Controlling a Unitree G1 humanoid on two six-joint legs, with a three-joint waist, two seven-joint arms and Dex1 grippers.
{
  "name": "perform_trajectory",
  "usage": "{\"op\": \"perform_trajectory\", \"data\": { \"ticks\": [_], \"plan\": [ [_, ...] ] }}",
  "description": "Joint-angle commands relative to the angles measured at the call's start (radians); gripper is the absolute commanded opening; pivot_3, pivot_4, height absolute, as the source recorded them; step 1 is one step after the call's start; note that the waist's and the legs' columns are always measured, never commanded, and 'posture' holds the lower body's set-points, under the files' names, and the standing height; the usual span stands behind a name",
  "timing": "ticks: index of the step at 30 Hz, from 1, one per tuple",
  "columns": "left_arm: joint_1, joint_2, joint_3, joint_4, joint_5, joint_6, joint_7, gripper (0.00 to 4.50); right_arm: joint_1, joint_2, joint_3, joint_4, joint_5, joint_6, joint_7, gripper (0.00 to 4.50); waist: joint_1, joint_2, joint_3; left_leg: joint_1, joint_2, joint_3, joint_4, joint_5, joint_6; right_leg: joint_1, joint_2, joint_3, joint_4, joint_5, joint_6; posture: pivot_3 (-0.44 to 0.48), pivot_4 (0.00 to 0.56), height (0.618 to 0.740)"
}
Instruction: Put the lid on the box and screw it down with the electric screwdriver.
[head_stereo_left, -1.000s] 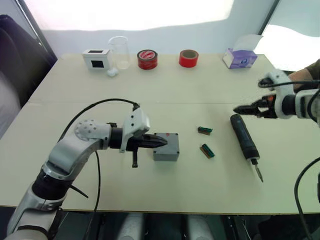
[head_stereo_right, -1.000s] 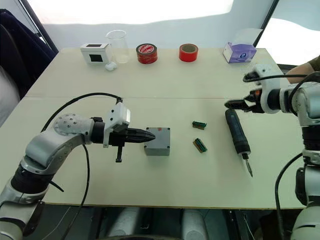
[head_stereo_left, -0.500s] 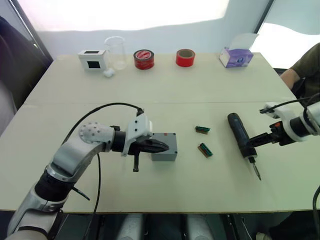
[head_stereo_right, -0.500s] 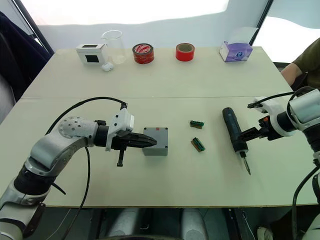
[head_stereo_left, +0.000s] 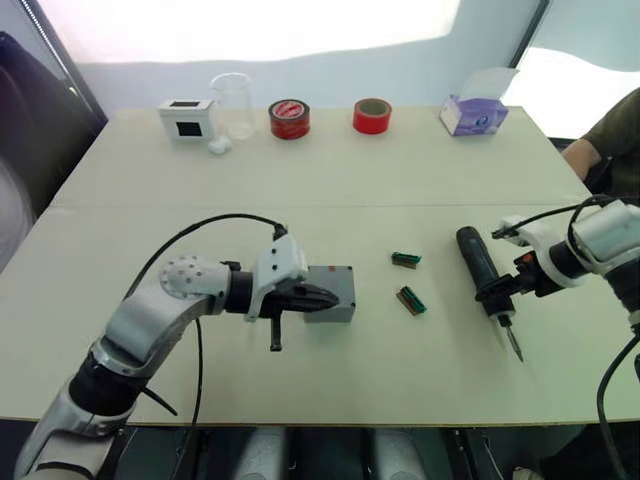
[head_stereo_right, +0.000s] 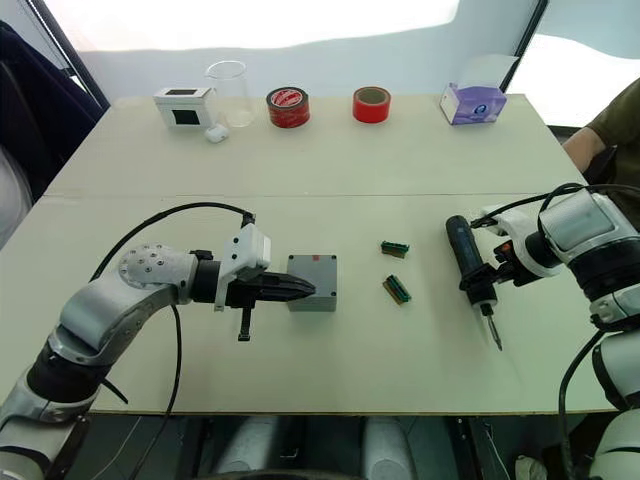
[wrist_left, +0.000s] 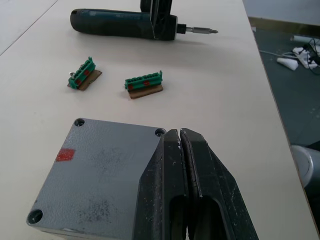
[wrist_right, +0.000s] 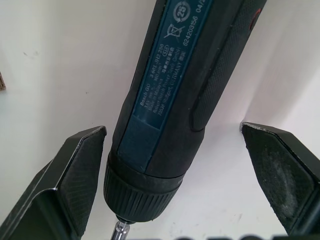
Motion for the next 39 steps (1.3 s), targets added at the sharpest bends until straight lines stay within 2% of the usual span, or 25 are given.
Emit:
{"op": "perform_trajectory", "data": {
  "ticks": [1, 3, 7, 8, 9, 12, 15, 17, 20, 22, 24, 25, 27, 32, 34, 39],
  "plan": [
    [-0.001, -0.002, 0.024, -0.037, -0.014, 0.000, 0.016, 0.00, 0.024, 0.019, 0.008, -0.051, -0.007, 0.017, -0.013, 4.25, 0.000, -0.001, -0.001, 0.000, 0.000, 0.000, 0.000, 0.000, 0.000, 0.000, 0.000, 0.000, 0.000, 0.000, 0.000, 0.000, 0.150, 0.740],
    [0.003, -0.005, 0.023, -0.047, -0.020, 0.007, 0.025, 0.00, 0.047, 0.010, 0.004, -0.100, 0.006, 0.048, -0.013, 3.84, 0.000, -0.001, -0.001, 0.000, 0.000, 0.000, 0.000, 0.000, 0.000, 0.000, 0.000, 0.000, 0.000, 0.000, 0.000, 0.000, 0.150, 0.740],
    [-0.001, 0.004, 0.032, -0.027, -0.019, 0.001, 0.026, 0.00, 0.115, -0.015, -0.023, -0.190, 0.020, 0.089, -0.039, 2.36, 0.003, -0.001, -0.001, 0.000, 0.000, -0.001, 0.000, 0.000, 0.000, 0.000, 0.000, 0.000, 0.000, 0.000, 0.000, 0.000, 0.150, 0.740],
    [-0.002, 0.007, 0.033, -0.020, -0.016, -0.004, 0.023, 0.00, 0.121, -0.015, -0.034, -0.197, 0.023, 0.099, -0.046, 2.25, 0.003, -0.001, -0.001, 0.000, 0.000, -0.001, 0.000, 0.000, 0.000, 0.001, 0.000, 0.000, 0.000, 0.000, 0.000, 0.000, 0.150, 0.740],
    [-0.003, 0.008, 0.034, -0.014, -0.014, -0.008, 0.022, 0.00, 0.124, -0.010, -0.053, -0.200, 0.026, 0.114, -0.059, 1.88, 0.003, -0.001, -0.001, 0.000, 0.000, -0.001, 0.000, 0.000, 0.000, 0.001, 0.000, 0.000, 0.000, 0.000, 0.000, 0.000, 0.150, 0.740],
    [-0.013, 0.006, 0.050, 0.014, -0.010, -0.012, 0.030, 0.00, 0.115, 0.019, -0.139, -0.185, 0.020, 0.128, -0.122, 1.83, 0.003, -0.001, -0.001, 0.000, 0.000, -0.001, 0.000, 0.000, 0.000, 0.001, 0.000, 0.000, 0.000, 0.000, 0.000, 0.000, 0.150, 0.740],
    [-0.022, 0.019, 0.078, 0.046, -0.007, -0.009, 0.030, 0.00, 0.076, 0.061, -0.252, -0.137, -0.019, 0.029, -0.230, 1.83, -0.003, -0.002, -0.001, 0.001, 0.000, -0.001, 0.000, 0.000, 0.000, 0.001, 0.000, 0.000, 0.000, 0.000, 0.000, 0.000, 0.150, 0.740],
    [-0.022, 0.043, 0.092, 0.076, 0.001, -0.012, 0.020, 0.00, 0.008, 0.138, -0.435, -0.108, 0.022, -0.022, -0.311, 1.83, -0.010, -0.002, 0.000, 0.001, 0.000, 0.000, 0.000, 0.000, 0.000, 0.001, 0.000, 0.000, 0.000, 0.000, 0.000, 0.000, 0.150, 0.740],
    [-0.020, 0.064, 0.104, 0.101, 0.002, -0.021, 0.004, 0.00, -0.011, 0.208, -0.598, -0.142, 0.063, -0.126, -0.389, 1.83, -0.008, 0.005, 0.004, 0.001, 0.000, 0.002, -0.002, 0.001, -0.001, -0.003, 0.000, 0.003, 0.003, 0.000, 0.000, 0.000, 0.150, 0.740],
    [-0.034, 0.076, 0.101, 0.119, 0.003, -0.019, -0.010, 0.00, 0.016, 0.314, -0.794, -0.257, 0.130, -0.278, -0.482, 1.83, -0.002, 0.005, 0.004, 0.001, 0.000, 0.002, -0.004, 0.002, -0.004, -0.004, 0.001, 0.003, 0.003, 0.000, 0.000, 0.000, 0.150, 0.740],
    [-0.061, 0.088, 0.086, 0.136, 0.008, -0.015, -0.031, 0.00, 0.066, 0.451, -0.972, -0.452, 0.249, -0.321, -0.539, 1.83, 0.002, 0.004, 0.004, 0.000, 0.001, 0.001, -0.006, 0.005, -0.009, -0.004, 0.001, 0.002, 0.001, 0.000, 0.000, 0.000, 0.150, 0.740],
    [-0.075, 0.098, 0.070, 0.148, 0.021, -0.018, -0.046, 0.00, 0.093, 0.525, -1.028, -0.563, 0.339, -0.265, -0.553, 1.83, 0.004, 0.004, 0.004, -0.001, 0.001, 0.001, -0.007, 0.005, -0.009, -0.005, 0.001, 0.002, 0.001, 0.000, 0.000, 0.000, 0.150, 0.740],
    [-0.094, 0.107, 0.054, 0.174, 0.036, -0.031, -0.071, 0.00, 0.144, 0.634, -1.059, -0.716, 0.461, -0.195, -0.586, 1.83, 0.006, 0.004, 0.004, -0.003, 0.000, -0.001, -0.006, 0.005, -0.009, -0.005, 0.002, 0.001, 0.002, 0.000, 0.000, 0.000, 0.150, 0.740],
    [-0.137, 0.084, 0.042, 0.223, 0.056, -0.056, -0.093, 0.00, 0.237, 0.758, -1.001, -0.874, 0.536, -0.212, -0.687, 1.83, 0.009, 0.004, 0.004, -0.003, -0.001, -0.002, -0.001, 0.004, -0.007, -0.003, 0.001, 0.000, 0.003, 0.000, 0.000, 0.000, 0.150, 0.740],
    [-0.153, 0.069, 0.021, 0.233, 0.071, -0.065, -0.104, 0.00, 0.273, 0.777, -0.955, -0.905, 0.530, -0.254, -0.702, 1.83, 0.014, 0.004, 0.004, -0.003, -0.002, -0.002, 0.000, 0.001, -0.002, -0.003, 0.000, 0.001, 0.004, 0.000, 0.000, 0.000, 0.150, 0.740],
    [-0.192, 0.011, -0.070, 0.276, 0.140, -0.120, -0.121, 0.00, 0.379, 0.779, -0.803, -0.931, 0.446, -0.410, -0.690, 1.83, 0.013, 0.004, 0.004, -0.003, -0.002, -0.001, 0.000, 0.003, -0.004, -0.005, 0.001, 0.001, 0.010, 0.000, 0.000, 0.000, 0.150, 0.740]
  ]
}}
